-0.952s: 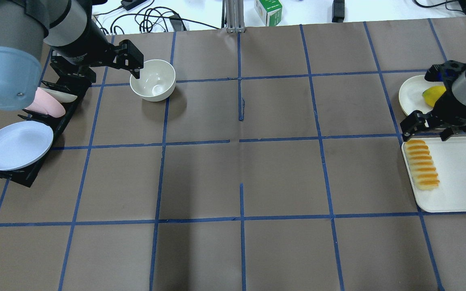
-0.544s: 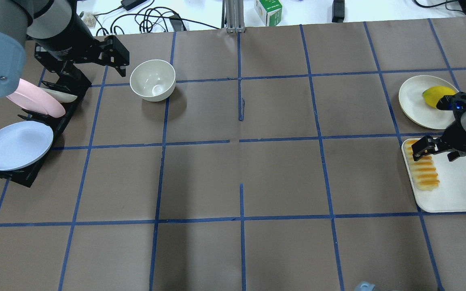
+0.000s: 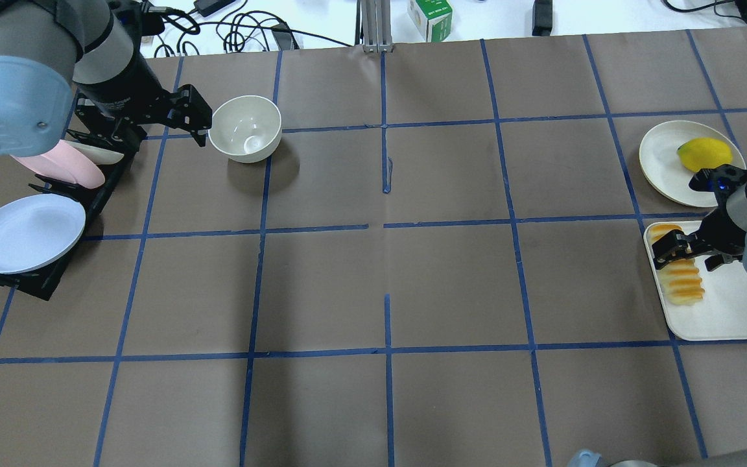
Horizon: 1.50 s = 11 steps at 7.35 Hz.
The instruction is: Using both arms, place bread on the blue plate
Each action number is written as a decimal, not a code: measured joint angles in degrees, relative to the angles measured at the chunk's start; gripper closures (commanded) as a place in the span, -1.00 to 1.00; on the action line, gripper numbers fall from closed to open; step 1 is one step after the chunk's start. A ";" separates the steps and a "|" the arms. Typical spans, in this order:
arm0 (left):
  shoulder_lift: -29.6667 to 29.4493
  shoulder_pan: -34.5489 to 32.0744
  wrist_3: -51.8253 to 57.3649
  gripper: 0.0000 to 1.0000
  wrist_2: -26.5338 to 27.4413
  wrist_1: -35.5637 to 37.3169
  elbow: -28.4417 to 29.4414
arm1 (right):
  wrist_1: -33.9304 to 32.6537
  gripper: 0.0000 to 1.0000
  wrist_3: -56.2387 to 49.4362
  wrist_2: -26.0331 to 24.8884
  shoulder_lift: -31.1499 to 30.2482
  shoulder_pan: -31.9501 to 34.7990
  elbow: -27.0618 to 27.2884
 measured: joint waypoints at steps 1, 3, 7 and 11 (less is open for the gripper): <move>-0.36 0.25 1.54 -1.00 0.16 0.82 -0.24 | 0.01 0.67 -0.05 0.26 0.17 0.00 -0.01; -0.56 0.43 0.99 -1.00 0.23 2.57 -0.64 | 0.11 0.94 -0.20 0.60 0.13 0.00 -0.12; 0.16 0.29 0.61 -1.00 0.38 2.52 -0.30 | 2.09 0.96 -0.31 0.69 -1.56 0.42 -2.17; 0.20 1.58 0.13 -1.00 0.36 2.98 -0.75 | 7.16 0.96 -0.08 0.60 -3.44 1.58 -6.01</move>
